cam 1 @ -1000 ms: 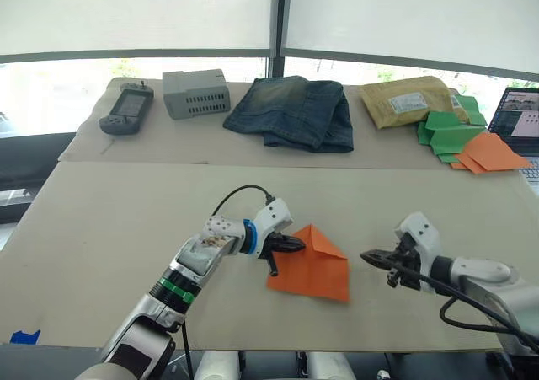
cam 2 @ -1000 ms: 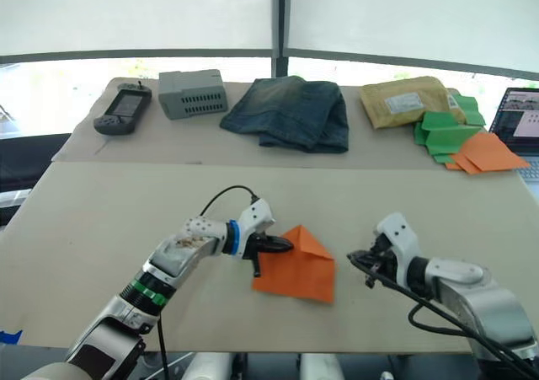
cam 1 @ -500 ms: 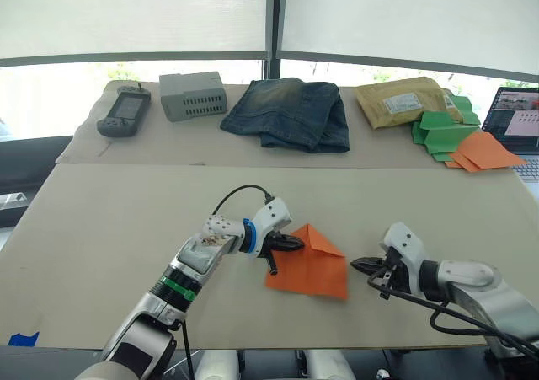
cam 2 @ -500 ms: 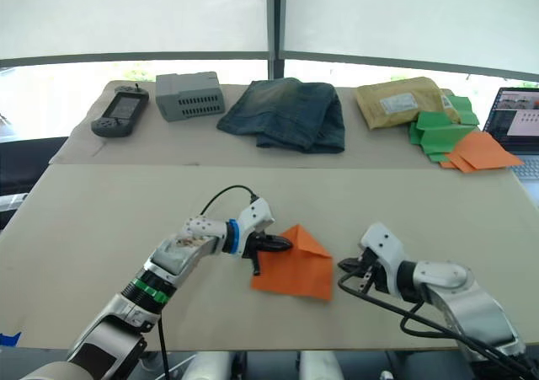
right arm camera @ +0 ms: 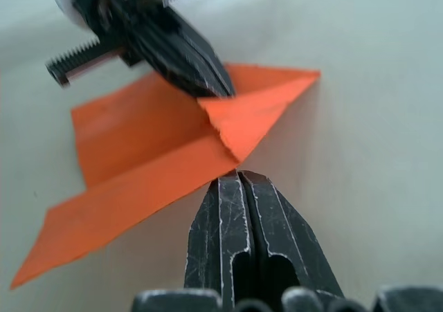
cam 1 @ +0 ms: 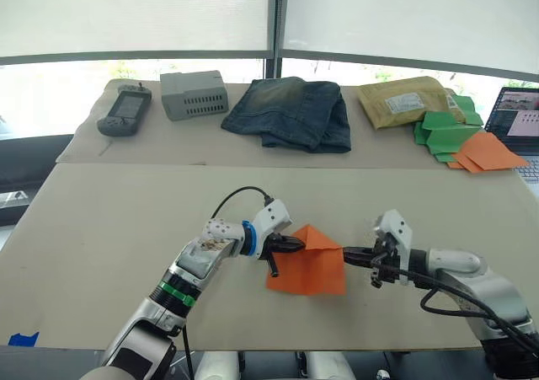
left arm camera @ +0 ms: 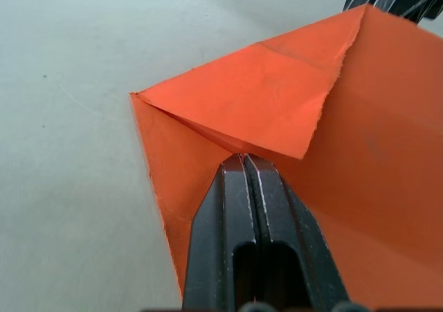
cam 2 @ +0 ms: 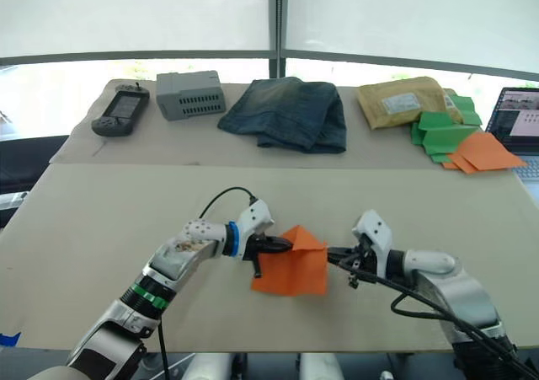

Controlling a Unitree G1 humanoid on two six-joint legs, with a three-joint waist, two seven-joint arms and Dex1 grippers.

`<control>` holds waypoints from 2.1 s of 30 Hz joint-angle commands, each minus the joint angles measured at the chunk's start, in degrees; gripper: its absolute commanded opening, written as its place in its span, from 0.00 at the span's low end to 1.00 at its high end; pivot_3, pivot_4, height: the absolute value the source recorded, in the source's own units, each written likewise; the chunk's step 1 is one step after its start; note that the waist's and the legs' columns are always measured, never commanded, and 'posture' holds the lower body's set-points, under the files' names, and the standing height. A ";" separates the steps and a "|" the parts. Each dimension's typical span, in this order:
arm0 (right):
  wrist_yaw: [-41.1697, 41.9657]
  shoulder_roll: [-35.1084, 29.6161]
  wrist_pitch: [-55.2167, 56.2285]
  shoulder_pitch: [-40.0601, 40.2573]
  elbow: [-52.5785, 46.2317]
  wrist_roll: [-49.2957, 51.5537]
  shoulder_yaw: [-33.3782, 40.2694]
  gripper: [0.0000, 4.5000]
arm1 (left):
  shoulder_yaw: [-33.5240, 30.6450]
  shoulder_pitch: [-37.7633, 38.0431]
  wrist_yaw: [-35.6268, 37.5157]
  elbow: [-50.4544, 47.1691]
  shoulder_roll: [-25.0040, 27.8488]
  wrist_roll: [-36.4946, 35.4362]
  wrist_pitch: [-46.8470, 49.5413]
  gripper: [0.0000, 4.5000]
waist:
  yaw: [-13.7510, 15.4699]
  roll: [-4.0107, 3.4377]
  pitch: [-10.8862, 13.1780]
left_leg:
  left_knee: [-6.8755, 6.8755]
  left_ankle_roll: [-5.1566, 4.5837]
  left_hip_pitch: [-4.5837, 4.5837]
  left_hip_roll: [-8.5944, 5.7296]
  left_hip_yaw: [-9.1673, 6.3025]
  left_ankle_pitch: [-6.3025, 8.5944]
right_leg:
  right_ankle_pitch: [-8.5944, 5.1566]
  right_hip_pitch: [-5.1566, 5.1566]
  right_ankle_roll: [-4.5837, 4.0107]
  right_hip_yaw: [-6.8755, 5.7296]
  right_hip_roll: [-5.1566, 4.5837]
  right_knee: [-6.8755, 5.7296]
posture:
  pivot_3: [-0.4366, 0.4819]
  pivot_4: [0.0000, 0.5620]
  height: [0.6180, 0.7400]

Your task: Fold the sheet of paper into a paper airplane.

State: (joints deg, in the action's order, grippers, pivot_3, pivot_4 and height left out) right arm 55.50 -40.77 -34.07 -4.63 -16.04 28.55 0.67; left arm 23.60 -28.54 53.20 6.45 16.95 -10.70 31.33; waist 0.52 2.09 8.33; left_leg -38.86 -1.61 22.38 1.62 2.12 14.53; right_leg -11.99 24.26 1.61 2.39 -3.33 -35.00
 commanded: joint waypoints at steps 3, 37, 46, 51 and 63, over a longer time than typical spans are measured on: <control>-0.64 1.42 -1.26 -2.42 -1.85 2.20 0.04 0.00 | 1.68 1.22 -0.97 2.22 0.14 2.07 1.45 0.01 | 0.02 -0.01 0.00 | 0.00 0.00 -0.01 0.00 0.00 0.00 | 0.00 0.01 0.00 -0.01 0.01 -0.02 | 0.48 0.27 0.85; -1.27 11.41 4.52 -12.13 11.00 -7.43 -11.69 0.00 | -1.47 2.49 -0.62 -2.56 6.62 3.02 3.23 0.01 | -1.69 -0.03 -0.01 | 0.02 0.00 -0.14 0.15 0.00 -0.01 | 0.21 0.04 0.08 0.02 0.25 -0.20 | 0.48 0.27 0.85; -1.15 13.54 5.63 -14.40 13.78 -9.56 -13.58 0.00 | -2.27 2.89 -2.02 -3.02 5.63 2.68 4.49 0.01 | -1.49 -0.03 -0.01 | 0.01 0.00 -0.14 0.15 0.04 -0.01 | 0.21 0.03 0.07 0.05 0.23 -0.20 | 0.48 0.27 0.85; -1.80 13.64 5.61 -14.46 16.52 -13.30 -16.52 0.00 | -9.12 0.14 -2.39 -0.72 10.05 1.63 4.39 0.01 | -1.84 -0.03 -0.01 | 0.00 0.00 -0.24 0.16 0.06 -0.01 | 0.26 0.04 -0.02 0.04 0.29 -0.28 | 0.48 0.27 0.85; -3.41 15.29 6.70 -14.75 20.43 -16.40 -17.59 0.00 | -10.55 -0.10 3.58 -10.17 9.31 -6.62 7.59 0.01 | -1.59 -0.02 0.00 | 0.00 0.01 -0.33 0.17 0.05 -0.01 | 0.06 0.07 -0.16 0.08 0.24 -0.66 | 0.48 0.27 0.85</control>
State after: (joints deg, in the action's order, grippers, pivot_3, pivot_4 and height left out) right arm 53.44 -25.39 -26.67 -20.42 1.95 14.49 -15.53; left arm 12.05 -28.88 55.47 -1.15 26.29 -16.19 39.81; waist -1.07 2.07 8.33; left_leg -38.86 -1.60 22.04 1.80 2.19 14.52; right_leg -11.92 24.33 1.45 2.48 -3.09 -35.65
